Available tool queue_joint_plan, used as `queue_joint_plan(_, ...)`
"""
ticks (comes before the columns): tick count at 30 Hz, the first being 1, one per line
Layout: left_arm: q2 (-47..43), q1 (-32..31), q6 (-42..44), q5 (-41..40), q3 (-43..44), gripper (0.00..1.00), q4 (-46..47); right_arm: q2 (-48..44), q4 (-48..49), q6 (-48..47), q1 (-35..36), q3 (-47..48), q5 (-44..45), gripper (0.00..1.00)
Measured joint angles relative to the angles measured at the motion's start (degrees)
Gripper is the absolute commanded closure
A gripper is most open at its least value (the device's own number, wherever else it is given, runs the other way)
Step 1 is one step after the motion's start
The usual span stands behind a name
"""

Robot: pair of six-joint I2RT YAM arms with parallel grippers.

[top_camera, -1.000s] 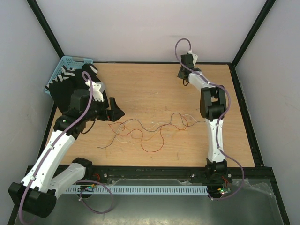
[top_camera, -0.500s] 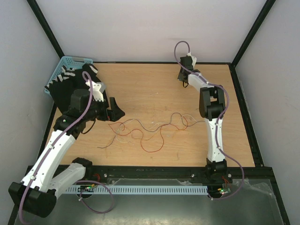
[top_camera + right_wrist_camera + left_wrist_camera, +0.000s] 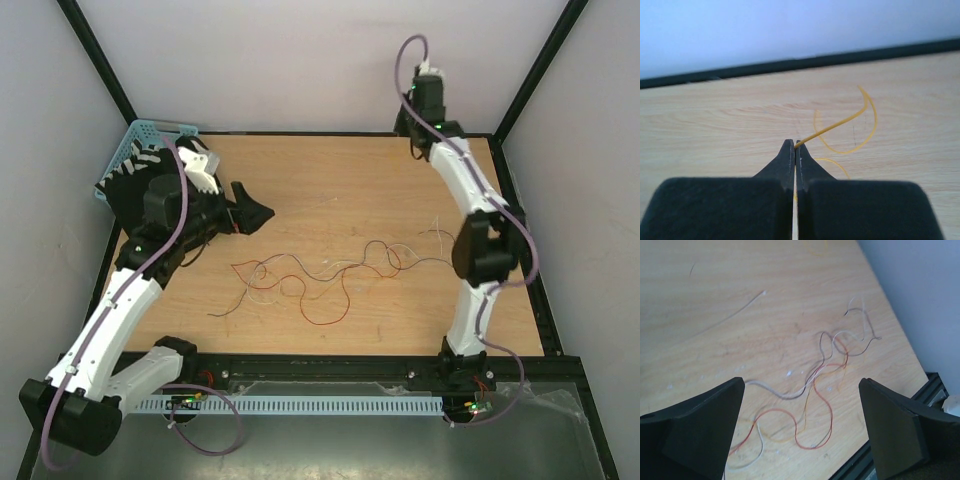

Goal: Zip-tie the wires
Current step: Pick up the cable at the center of the board.

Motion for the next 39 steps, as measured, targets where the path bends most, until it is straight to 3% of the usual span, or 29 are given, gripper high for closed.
queue_joint_plan(8,3.65,-7.23,3.82,1.53,6.05,0.01,7.45,-27.63,0.02,-0.26,-0.02,-9.22,-12.11,1.0)
queue_joint_plan(15,4.63,-12.87,5.75,3.04,7.32,0.01,10.75,-36.5,-0.44,2.97,0.07,-16.46,-26.73,1.0)
queue_joint_plan(26,4.28,-19.39,6.21,2.89,6.56,0.04,17.35,-58.12,3.69,13.55,0.04,-31.39,-35.21,1.0)
queue_joint_plan(33,7.91,-22.62,6.75,1.9,6.51,0.12,21.68,-61.0,8.63,19.54,0.04,-33.68,-41.94,1.0)
queue_joint_plan(39,11.87,-25.18,8.15,-0.02,6.12,0.01,22.6,-61.11,9.31,22.71,0.04,-35.21,-45.05,1.0)
